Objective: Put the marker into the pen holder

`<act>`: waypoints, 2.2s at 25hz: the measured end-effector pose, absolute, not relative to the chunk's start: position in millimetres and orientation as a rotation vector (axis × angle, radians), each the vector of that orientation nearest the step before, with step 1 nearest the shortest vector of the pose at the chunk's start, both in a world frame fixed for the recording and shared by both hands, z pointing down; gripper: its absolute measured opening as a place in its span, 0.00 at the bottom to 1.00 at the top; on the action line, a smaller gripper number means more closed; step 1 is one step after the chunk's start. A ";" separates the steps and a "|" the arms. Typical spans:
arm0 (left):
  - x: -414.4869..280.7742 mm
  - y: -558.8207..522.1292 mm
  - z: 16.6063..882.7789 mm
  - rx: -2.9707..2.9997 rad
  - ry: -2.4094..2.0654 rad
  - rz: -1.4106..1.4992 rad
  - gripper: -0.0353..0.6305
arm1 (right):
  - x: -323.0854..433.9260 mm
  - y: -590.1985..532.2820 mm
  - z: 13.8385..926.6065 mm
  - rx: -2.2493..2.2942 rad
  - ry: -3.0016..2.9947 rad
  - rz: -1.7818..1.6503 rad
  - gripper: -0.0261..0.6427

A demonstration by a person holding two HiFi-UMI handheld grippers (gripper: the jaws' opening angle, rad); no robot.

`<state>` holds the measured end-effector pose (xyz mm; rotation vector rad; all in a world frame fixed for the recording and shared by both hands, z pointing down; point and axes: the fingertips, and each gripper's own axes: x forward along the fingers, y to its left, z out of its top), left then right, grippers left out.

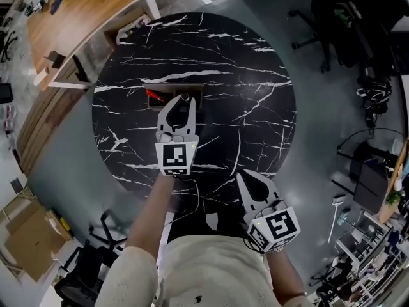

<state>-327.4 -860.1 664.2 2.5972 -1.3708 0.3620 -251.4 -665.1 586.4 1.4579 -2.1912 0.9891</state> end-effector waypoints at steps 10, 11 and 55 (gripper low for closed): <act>-325.1 -858.0 672.9 2.602 -1.382 0.391 0.17 | -257.1 -661.5 594.2 1.405 -2.208 0.990 0.06; -326.2 -857.6 670.5 2.602 -1.391 0.383 0.17 | -256.2 -660.4 594.0 1.403 -2.210 0.987 0.06; -368.2 -664.9 448.7 2.504 -1.619 -0.012 0.07 | -305.8 -661.6 459.4 1.200 -2.573 0.612 0.06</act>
